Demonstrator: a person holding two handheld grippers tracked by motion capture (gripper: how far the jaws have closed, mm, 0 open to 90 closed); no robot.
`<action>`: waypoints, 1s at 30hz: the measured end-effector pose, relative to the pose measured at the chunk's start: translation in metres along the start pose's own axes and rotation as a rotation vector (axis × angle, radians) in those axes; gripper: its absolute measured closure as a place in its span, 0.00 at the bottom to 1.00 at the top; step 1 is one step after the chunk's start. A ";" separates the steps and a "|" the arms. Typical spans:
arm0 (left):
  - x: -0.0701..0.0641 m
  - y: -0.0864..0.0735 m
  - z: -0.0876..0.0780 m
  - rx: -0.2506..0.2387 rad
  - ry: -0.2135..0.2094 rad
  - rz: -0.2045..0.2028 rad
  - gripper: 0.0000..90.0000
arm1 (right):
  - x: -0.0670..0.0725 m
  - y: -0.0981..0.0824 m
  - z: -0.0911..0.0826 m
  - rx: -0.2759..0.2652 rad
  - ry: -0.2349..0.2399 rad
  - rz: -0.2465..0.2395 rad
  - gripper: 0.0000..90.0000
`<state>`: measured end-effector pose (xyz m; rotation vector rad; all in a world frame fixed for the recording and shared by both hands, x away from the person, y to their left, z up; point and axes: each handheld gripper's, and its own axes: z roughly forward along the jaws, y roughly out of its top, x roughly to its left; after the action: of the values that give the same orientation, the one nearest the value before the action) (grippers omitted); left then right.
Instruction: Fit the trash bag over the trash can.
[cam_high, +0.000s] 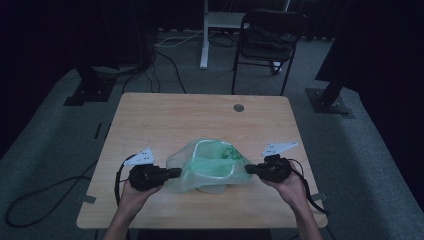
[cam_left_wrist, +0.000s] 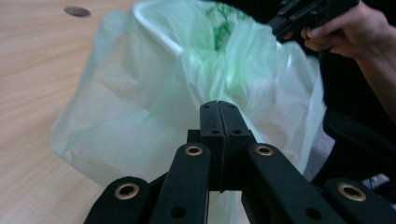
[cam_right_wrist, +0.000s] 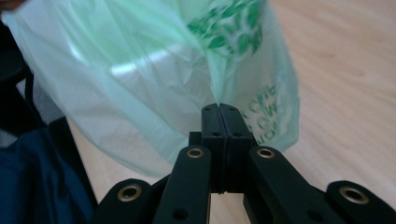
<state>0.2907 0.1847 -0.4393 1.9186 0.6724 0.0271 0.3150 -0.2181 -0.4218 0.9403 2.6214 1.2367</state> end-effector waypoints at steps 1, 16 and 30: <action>-0.001 -0.002 0.004 0.011 -0.008 -0.002 1.00 | 0.001 -0.001 0.003 0.013 0.007 -0.003 1.00; 0.027 -0.029 0.022 0.083 0.058 -0.100 1.00 | -0.015 -0.019 0.028 0.124 -0.039 0.045 1.00; 0.032 -0.019 -0.005 -0.006 0.119 -0.099 0.76 | -0.017 -0.014 0.026 0.077 -0.063 0.055 0.90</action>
<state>0.3076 0.2091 -0.4621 1.8866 0.8459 0.0812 0.3303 -0.2172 -0.4524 1.0525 2.6282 1.1057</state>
